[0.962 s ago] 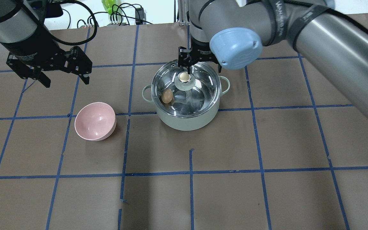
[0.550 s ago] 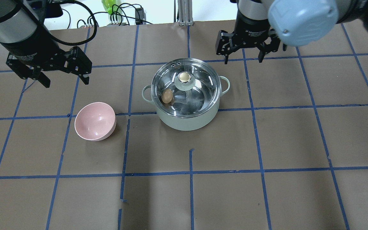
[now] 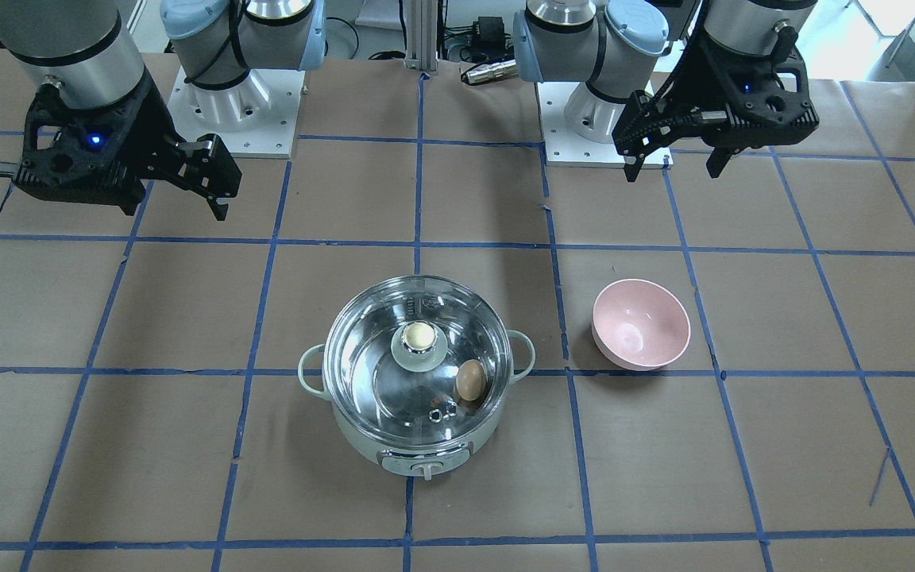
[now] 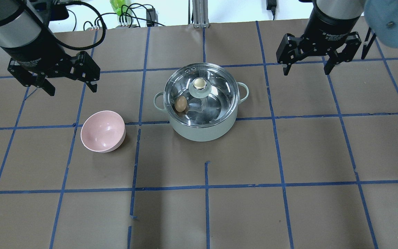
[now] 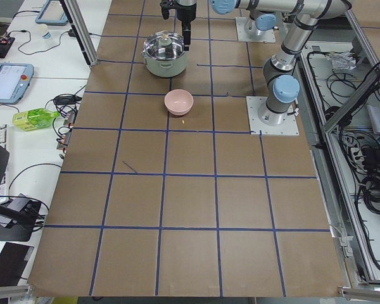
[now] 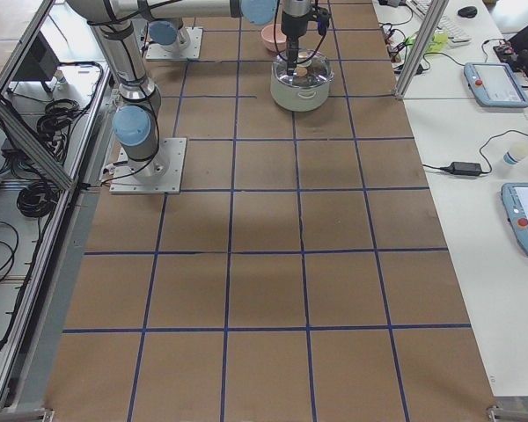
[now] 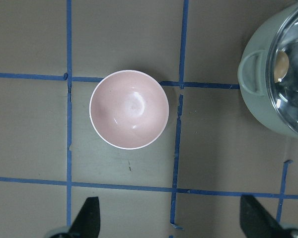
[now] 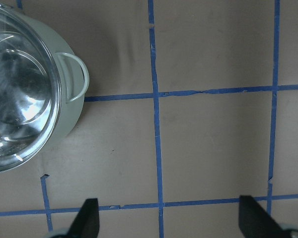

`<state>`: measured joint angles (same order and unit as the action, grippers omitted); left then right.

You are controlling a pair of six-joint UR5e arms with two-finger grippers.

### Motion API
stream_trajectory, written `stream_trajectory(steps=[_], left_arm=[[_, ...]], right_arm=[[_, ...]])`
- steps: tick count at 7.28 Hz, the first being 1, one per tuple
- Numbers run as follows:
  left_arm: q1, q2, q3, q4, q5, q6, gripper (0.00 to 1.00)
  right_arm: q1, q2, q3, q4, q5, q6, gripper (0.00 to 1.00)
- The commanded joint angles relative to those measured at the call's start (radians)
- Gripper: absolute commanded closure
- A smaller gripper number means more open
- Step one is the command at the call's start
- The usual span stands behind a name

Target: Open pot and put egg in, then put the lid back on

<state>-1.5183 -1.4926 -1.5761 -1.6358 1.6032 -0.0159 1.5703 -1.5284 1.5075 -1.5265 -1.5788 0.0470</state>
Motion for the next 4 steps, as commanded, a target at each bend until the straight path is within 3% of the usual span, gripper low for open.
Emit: stream_trajectory(steps=[1, 4], left_arm=[[0.000, 0.000, -0.002, 0.001, -0.003, -0.001, 0.00], [0.000, 0.000, -0.002, 0.001, -0.003, -0.001, 0.00]], right_arm=[[-0.003, -0.006, 0.007, 0.002, 0.000, -0.001, 0.00], [0.007, -0.007, 0.008, 0.003, 0.000, 0.001, 0.00]])
